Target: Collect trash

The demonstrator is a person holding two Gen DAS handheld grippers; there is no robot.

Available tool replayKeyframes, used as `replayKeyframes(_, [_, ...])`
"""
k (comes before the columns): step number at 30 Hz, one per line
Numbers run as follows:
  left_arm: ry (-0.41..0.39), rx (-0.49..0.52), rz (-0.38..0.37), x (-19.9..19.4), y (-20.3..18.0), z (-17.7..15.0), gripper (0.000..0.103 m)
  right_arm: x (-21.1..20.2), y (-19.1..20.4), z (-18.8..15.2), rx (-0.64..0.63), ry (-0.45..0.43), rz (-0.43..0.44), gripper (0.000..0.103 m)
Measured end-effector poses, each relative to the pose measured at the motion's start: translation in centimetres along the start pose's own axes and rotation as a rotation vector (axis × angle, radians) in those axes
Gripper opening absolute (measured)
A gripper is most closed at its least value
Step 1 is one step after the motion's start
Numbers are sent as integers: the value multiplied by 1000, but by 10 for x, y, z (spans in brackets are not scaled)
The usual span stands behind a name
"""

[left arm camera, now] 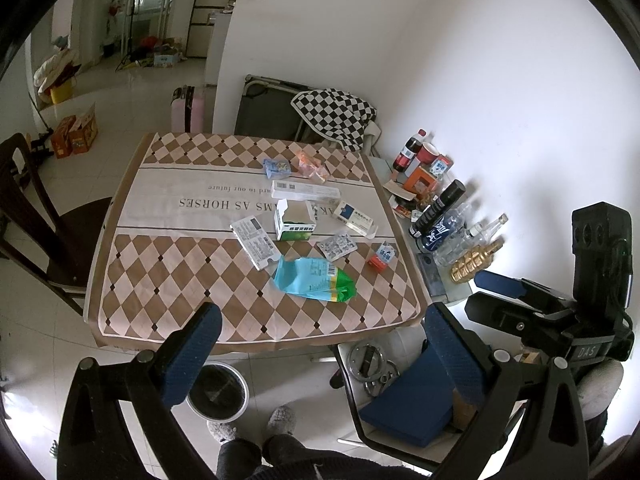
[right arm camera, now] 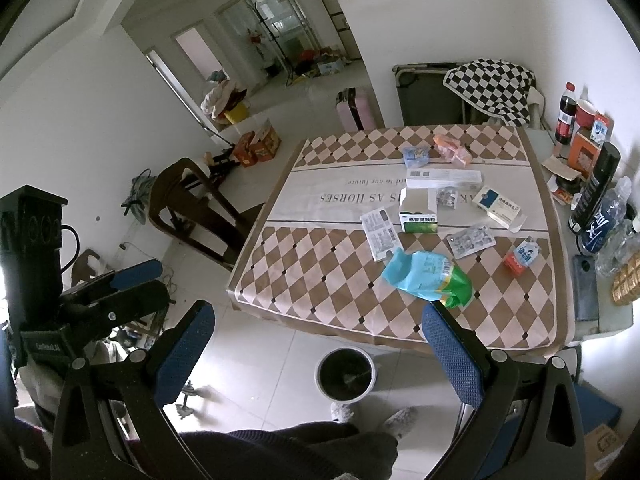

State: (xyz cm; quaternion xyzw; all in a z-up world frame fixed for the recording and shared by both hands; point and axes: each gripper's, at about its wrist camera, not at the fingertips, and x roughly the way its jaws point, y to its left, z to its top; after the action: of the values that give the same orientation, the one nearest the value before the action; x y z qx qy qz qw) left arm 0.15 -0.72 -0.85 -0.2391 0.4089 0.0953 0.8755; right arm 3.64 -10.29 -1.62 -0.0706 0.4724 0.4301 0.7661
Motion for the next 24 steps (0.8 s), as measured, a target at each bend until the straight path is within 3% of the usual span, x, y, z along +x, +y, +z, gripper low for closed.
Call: replayKeyframes(24, [-2,-2,-1,-1,2,5,103,1,-3,3,1,4,5,103])
